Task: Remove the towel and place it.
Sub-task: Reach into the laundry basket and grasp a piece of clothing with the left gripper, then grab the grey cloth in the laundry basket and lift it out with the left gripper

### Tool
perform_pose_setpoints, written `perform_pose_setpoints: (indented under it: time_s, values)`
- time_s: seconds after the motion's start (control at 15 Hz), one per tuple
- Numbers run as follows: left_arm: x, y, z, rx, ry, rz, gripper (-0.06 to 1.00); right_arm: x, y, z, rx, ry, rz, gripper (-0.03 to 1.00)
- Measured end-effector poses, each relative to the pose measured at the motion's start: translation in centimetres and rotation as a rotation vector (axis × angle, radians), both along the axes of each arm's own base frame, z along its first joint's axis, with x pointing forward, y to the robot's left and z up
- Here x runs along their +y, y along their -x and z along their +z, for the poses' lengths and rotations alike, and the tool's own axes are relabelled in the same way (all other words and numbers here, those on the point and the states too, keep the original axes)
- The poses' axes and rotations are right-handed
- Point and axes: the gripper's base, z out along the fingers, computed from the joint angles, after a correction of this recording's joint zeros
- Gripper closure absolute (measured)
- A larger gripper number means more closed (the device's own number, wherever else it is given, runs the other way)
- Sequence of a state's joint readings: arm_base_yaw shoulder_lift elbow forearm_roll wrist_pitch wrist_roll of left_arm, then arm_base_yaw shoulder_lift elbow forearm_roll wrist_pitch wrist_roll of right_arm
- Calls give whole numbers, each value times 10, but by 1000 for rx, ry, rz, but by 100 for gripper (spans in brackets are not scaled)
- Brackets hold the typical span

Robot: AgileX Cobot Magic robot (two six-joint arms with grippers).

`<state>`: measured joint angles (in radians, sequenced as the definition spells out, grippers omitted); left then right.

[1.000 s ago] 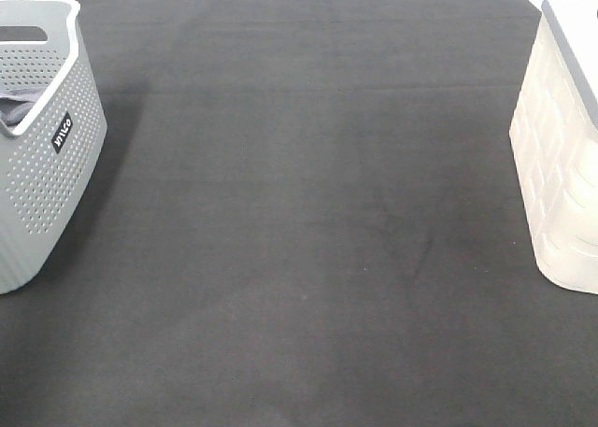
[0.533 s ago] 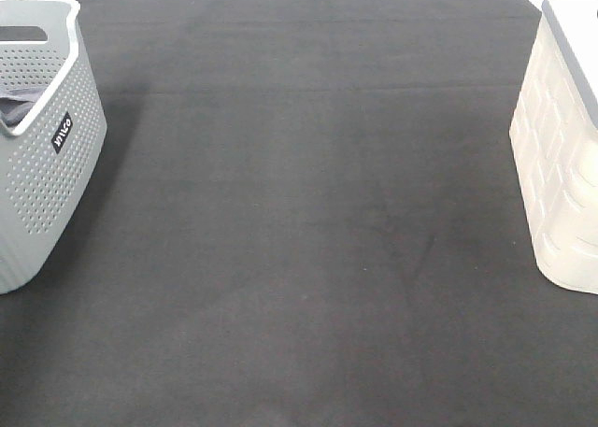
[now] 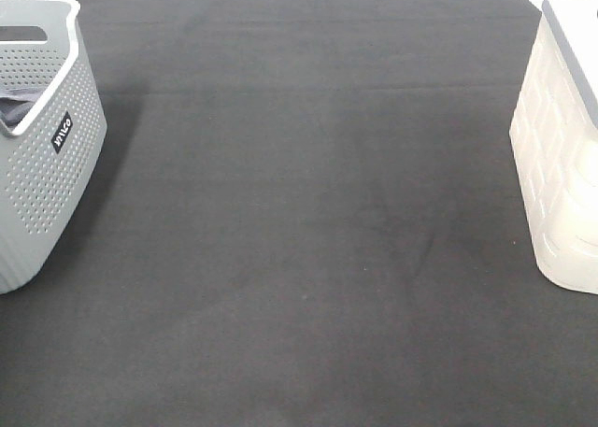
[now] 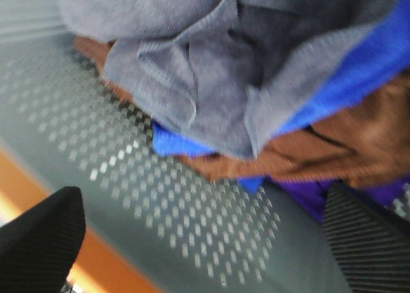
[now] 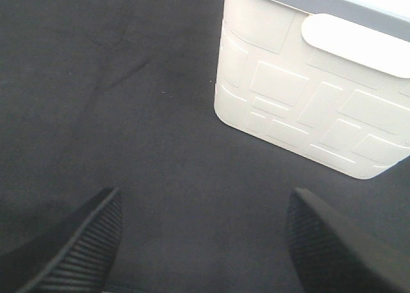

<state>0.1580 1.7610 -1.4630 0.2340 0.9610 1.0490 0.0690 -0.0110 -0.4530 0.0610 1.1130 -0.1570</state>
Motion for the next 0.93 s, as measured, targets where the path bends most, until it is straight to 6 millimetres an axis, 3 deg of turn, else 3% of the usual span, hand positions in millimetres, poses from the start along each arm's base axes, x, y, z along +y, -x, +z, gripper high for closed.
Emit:
perform_pose_setpoints:
  time_s: [0.27,0.53,0.73,0.93]
  values:
    - [-6,-25,-38,29,-2,-44,9,0,0,0,0,0,0,31]
    - [-23,-39,-65,100,17,-80,28,0,0,0,0,0,0,31]
    - [-30,-37,-71,147,34,-84,41,0,0,0,0,0,0,31]
    - [-30,-34,-72,185,38,-65,66,0,0,0,0,0,0,31]
